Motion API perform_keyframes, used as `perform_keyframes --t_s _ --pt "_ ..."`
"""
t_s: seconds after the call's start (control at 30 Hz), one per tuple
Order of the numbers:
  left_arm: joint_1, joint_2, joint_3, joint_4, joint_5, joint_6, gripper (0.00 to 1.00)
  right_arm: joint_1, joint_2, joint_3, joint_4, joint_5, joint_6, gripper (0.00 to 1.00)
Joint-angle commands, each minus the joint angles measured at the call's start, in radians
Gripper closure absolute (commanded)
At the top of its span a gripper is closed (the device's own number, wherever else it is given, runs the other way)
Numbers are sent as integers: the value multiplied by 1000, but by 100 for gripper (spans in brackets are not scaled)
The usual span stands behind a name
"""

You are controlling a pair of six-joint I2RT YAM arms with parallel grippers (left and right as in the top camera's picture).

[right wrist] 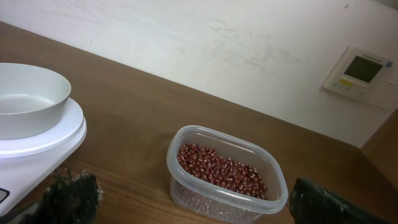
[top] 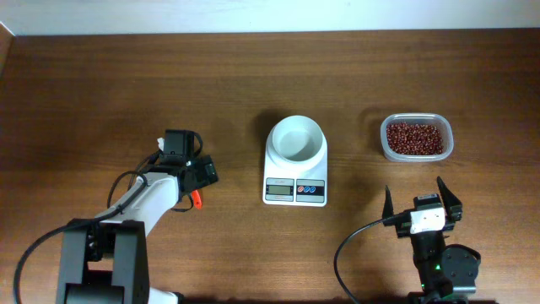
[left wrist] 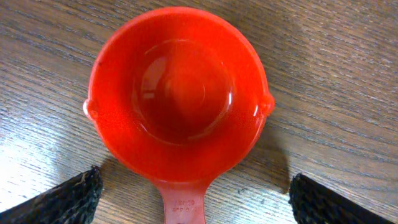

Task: Scoop item into bowl and weigh 50g on scale
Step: 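Close the left gripper on the orange scoop's handle, then lift the orange scoop with the left gripper toward the scale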

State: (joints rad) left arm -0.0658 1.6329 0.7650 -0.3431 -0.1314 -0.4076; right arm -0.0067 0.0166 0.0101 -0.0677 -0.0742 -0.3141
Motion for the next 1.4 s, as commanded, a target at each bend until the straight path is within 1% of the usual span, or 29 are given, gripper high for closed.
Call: perform_keyframes --t_s 0.0,0.03,0.07,0.17,0.23,0.33,0.43,0.6,0.67,0.73,0.77,0.8,0.87,0.97,1.03,1.1,1.13,1.23,1.27,1.37 --pt "0 33 -14 -13 17 -2 38 6 -4 -5 -5 8 7 1" --pt "0 33 -14 -16 24 -2 48 6 -4 -5 -5 8 7 1" --pt "0 33 -14 -19 32 -2 55 6 -4 -5 -5 8 7 1" --pt "0 33 -14 -32 35 -2 56 6 -4 -5 -5 8 7 1" --pt "0 33 -14 -31 35 -2 66 6 -4 -5 -5 8 7 1" --pt "1 33 -13 -28 39 -2 70 6 -4 -5 -5 8 7 1" --pt "2 31 -5 -29 39 -2 79 6 -4 -5 -5 8 7 1" --pt "2 -25 38 -47 39 -5 86 6 -4 -5 -5 8 7 1" --pt "2 -72 55 -59 39 -44 88 6 -4 -5 -5 8 7 1" --pt "2 -134 71 -62 44 -86 98 6 -4 -5 -5 8 7 1" --pt "2 -164 78 -63 69 -114 100 6 -4 -5 -5 8 7 1" --pt "4 -189 84 -63 106 -144 100 6 -4 -5 -5 8 7 1" --pt "23 -265 97 -62 241 -238 100 6 -4 -5 -5 8 7 1" --pt "59 -343 103 -58 388 -340 100 6 -4 -5 -5 8 7 1" --pt "71 -397 103 -59 467 -483 100 6 -4 -5 -5 8 7 1" --pt "71 -424 103 -60 519 -573 100 6 -4 -5 -5 8 7 1" --pt "71 -434 103 -63 559 -597 100 6 -4 -5 -5 8 7 1" --pt "69 -442 103 -63 702 -602 100 6 -4 -5 -5 8 7 1" --pt "66 -442 103 -65 724 -602 100 6 -4 -5 -5 8 7 1" --pt "64 -441 103 -97 731 -602 100 6 -4 -5 -5 8 7 1"
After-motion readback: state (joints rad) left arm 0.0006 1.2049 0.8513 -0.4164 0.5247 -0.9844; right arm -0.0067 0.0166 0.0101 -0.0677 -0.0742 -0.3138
